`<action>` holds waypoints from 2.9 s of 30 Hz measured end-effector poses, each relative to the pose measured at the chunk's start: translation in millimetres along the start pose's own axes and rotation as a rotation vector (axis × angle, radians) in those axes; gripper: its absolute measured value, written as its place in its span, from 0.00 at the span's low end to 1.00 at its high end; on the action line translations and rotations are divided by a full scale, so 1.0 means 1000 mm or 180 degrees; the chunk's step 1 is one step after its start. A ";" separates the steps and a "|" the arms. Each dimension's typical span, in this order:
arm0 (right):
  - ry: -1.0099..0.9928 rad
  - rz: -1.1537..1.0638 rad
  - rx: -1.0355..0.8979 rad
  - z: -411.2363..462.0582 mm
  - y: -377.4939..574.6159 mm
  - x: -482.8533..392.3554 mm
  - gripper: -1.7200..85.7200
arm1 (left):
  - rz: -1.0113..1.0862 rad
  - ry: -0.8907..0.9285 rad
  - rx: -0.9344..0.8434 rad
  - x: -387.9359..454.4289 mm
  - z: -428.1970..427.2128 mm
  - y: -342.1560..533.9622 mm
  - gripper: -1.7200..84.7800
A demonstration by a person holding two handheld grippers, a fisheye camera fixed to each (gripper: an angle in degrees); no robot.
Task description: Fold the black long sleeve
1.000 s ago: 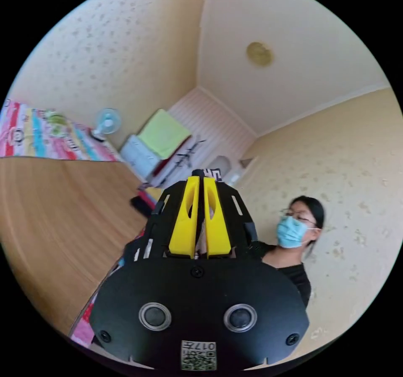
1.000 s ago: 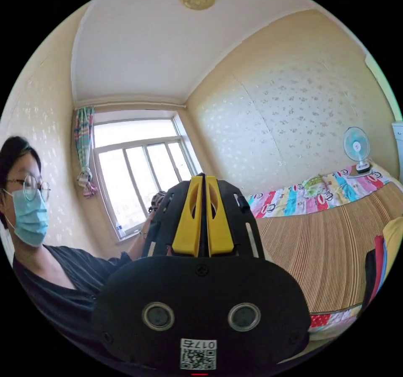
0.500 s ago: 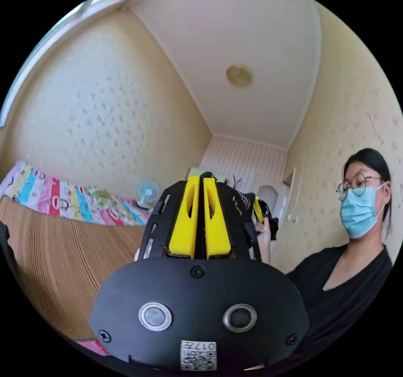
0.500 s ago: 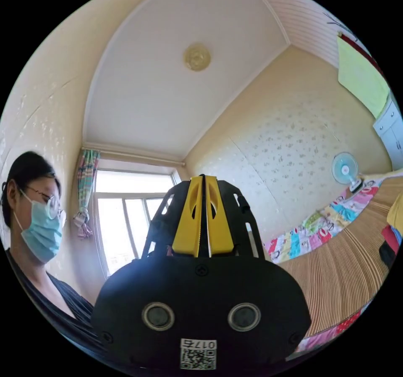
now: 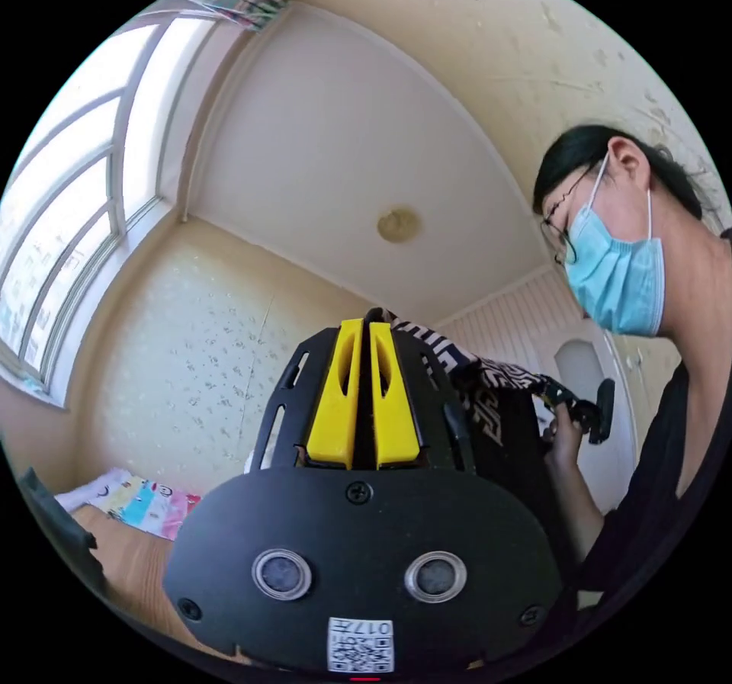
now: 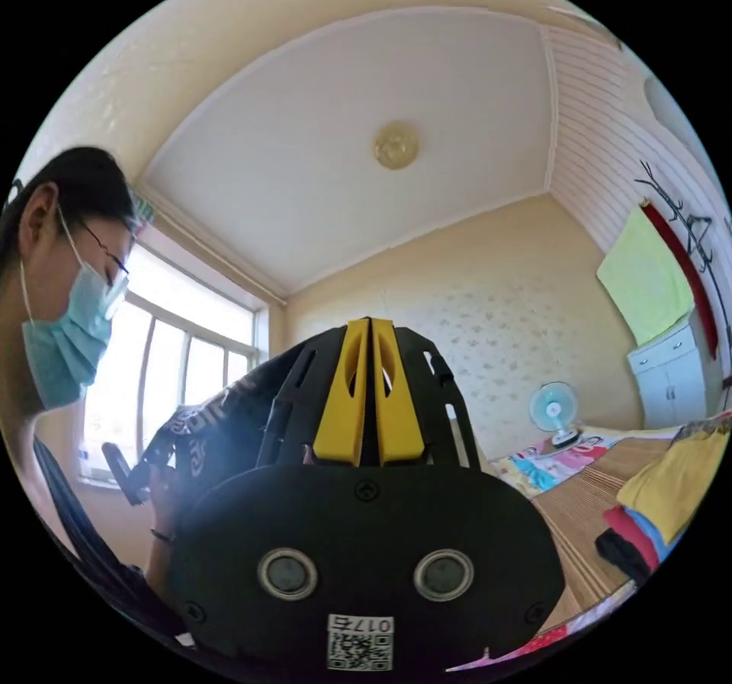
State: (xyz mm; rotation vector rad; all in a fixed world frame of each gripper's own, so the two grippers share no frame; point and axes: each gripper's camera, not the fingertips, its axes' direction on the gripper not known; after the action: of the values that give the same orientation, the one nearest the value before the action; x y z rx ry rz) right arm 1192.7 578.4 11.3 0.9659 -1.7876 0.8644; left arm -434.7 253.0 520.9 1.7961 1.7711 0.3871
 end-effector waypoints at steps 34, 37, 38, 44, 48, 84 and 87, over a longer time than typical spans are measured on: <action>0.1720 0.0913 -0.4915 0.233 0.508 0.431 0.07 | -0.2679 -0.0576 -0.4887 -0.260 0.220 0.414 0.08; 0.1582 0.0803 -0.5293 0.252 0.507 0.450 0.06 | -0.2687 -0.0382 -0.5069 -0.274 0.222 0.391 0.06; 0.1836 0.0761 -0.5298 0.256 0.494 0.465 0.06 | -0.2697 -0.0372 -0.5033 -0.280 0.219 0.382 0.06; 0.2682 0.0739 -0.4210 0.225 0.398 0.520 0.17 | -0.2577 -0.0430 -0.4845 -0.334 0.177 0.296 0.10; 0.2116 0.0991 -0.4500 0.217 0.415 0.485 0.22 | -0.2739 -0.0419 -0.4664 -0.346 0.153 0.260 0.16; 0.0721 0.2095 -0.4837 0.059 0.344 0.360 0.03 | -0.2651 -0.1780 -0.4247 -0.413 0.038 0.083 0.13; 0.0574 0.2018 -0.4756 0.072 0.329 0.347 0.03 | -0.2057 -0.1966 -0.4352 -0.433 0.071 0.098 0.13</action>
State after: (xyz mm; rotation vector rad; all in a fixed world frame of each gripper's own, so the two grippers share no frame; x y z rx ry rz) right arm 775.5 578.6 256.3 -0.6339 -1.9175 -0.2006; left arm -346.8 -180.1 604.8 0.2802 1.0171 0.4981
